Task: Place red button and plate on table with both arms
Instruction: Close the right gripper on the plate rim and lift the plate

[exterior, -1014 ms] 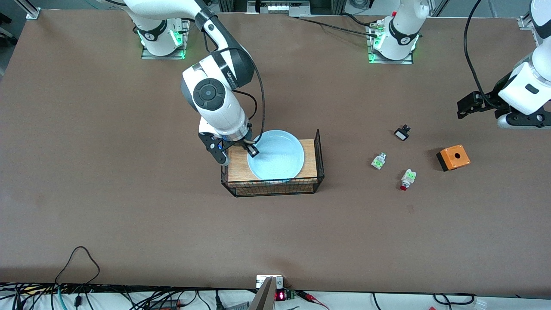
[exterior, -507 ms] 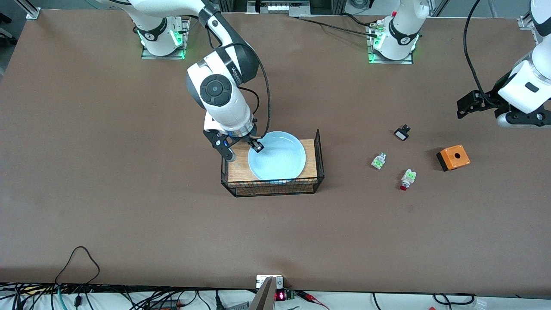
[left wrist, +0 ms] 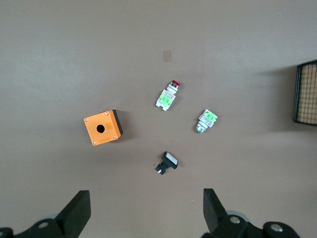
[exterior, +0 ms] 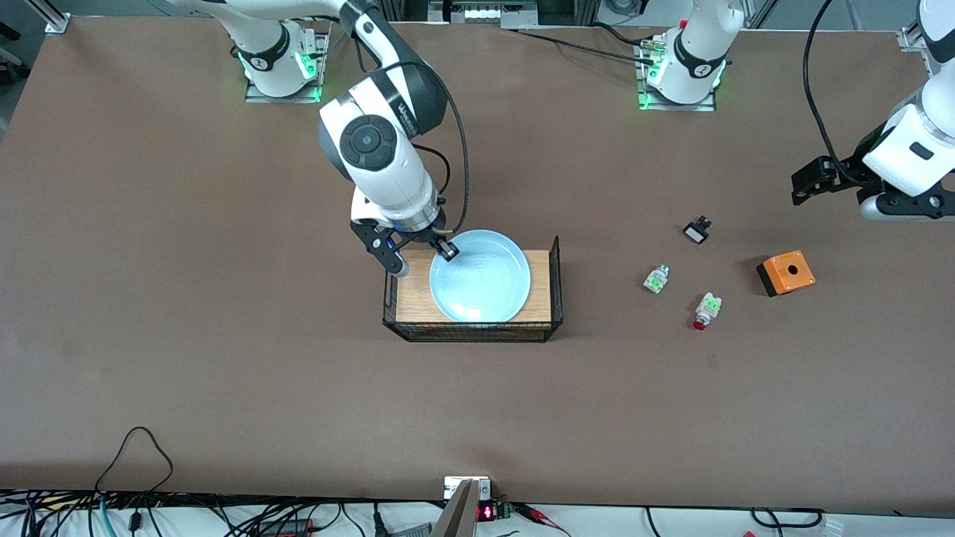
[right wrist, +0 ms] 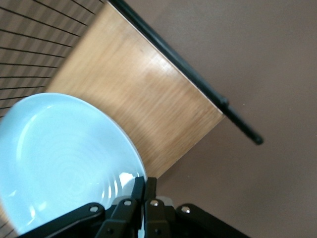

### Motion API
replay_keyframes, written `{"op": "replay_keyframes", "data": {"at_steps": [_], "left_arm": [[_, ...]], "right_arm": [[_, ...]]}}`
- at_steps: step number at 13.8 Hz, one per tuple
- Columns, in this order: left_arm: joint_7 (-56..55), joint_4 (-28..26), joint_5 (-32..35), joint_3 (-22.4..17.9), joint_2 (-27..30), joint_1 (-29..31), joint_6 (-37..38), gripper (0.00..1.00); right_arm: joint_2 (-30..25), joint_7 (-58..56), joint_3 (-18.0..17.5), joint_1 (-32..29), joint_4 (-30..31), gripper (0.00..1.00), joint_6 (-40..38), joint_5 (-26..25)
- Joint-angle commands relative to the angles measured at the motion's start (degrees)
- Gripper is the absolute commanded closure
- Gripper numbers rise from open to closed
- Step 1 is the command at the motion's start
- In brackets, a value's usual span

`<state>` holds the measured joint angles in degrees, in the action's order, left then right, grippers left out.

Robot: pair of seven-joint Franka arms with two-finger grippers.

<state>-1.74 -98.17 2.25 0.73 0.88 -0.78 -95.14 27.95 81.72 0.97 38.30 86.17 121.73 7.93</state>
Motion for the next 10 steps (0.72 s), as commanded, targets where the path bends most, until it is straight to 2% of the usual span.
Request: {"op": "replay_keyframes", "data": {"at_steps": [1,7,10], "left_arm": [[0.2,0.8,-0.7,-0.1,0.4,-0.1,1.3,0.00],[0.2,0.8,-0.7,-0.1,0.4,-0.1,1.4,0.00],[0.2,0.8,-0.6,0.0,0.4,-0.2,1.9,0.00]], "right_arm": [[-4.5,-0.2,0.5,-0.2,-0.3,1.00,-1.7,0.1],[-7.9,-0.9,1.3,-0.4,-0.3,1.00,-3.8,-0.3],[-9.4,-9.5,1.4,-4.0,-1.8,1.00,-9.8,0.2]]}}
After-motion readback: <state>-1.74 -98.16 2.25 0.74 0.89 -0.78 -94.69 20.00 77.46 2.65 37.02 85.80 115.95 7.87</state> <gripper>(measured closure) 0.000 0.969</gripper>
